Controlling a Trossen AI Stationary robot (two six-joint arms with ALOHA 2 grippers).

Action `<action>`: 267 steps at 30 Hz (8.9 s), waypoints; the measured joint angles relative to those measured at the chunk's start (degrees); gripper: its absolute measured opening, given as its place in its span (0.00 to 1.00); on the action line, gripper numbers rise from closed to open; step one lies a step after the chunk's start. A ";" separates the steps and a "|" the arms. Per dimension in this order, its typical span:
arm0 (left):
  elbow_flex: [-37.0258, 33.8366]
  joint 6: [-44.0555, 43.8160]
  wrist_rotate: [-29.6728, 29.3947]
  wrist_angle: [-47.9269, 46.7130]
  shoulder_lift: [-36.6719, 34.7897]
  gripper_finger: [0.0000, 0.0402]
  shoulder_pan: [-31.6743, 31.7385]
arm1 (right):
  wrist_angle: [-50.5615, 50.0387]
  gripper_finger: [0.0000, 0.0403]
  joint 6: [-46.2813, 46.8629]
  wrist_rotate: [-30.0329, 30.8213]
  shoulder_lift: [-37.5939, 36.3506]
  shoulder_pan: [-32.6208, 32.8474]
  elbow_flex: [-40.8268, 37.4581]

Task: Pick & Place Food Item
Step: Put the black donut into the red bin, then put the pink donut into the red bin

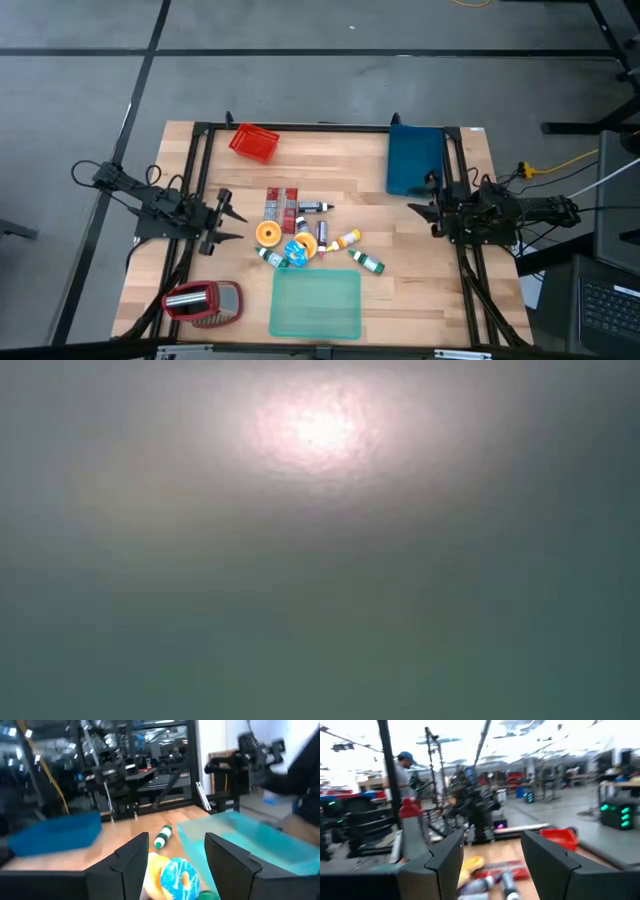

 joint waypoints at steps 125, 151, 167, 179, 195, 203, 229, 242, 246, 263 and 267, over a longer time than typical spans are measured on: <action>35.46 -22.58 -4.94 -25.29 72.59 0.03 14.16 | 1.31 0.51 -3.25 25.77 -0.01 0.00 0.00; 38.29 -2.73 2.72 -28.38 49.57 0.04 57.12 | 1.63 0.51 -3.29 24.48 0.00 0.00 0.00; 38.21 0.20 6.16 -19.39 64.08 0.04 73.18 | 1.65 0.50 -3.29 24.48 0.00 0.00 0.00; 38.21 -1.70 0.71 -16.25 69.70 0.04 75.25 | 1.64 0.51 -3.29 24.48 -0.01 -0.01 0.00; 38.21 -1.73 -0.55 -16.19 70.58 0.04 78.39 | 1.65 0.51 -3.31 24.46 0.00 0.00 0.00; 38.21 -1.78 2.20 -16.24 70.58 0.04 79.40 | 1.64 0.51 -3.31 24.46 0.00 -0.01 0.00; 38.16 -4.16 5.81 -14.33 74.60 0.32 79.27 | 1.65 0.51 -3.05 24.31 0.00 -0.02 0.00; 38.18 -2.54 15.97 -9.28 72.78 0.45 73.68 | 1.65 0.51 -3.05 24.33 -0.02 0.00 0.00; 38.18 3.27 16.68 -9.65 71.70 0.44 65.81 | 1.65 0.51 -3.05 24.35 0.00 -0.02 0.00; 38.18 -5.98 1.85 -7.86 71.68 0.50 20.56 | 1.63 0.51 -3.05 24.46 0.00 0.00 0.00; 38.21 -7.64 -5.11 -5.12 72.00 0.52 13.16 | 1.63 0.51 -3.05 24.44 0.00 -0.02 0.00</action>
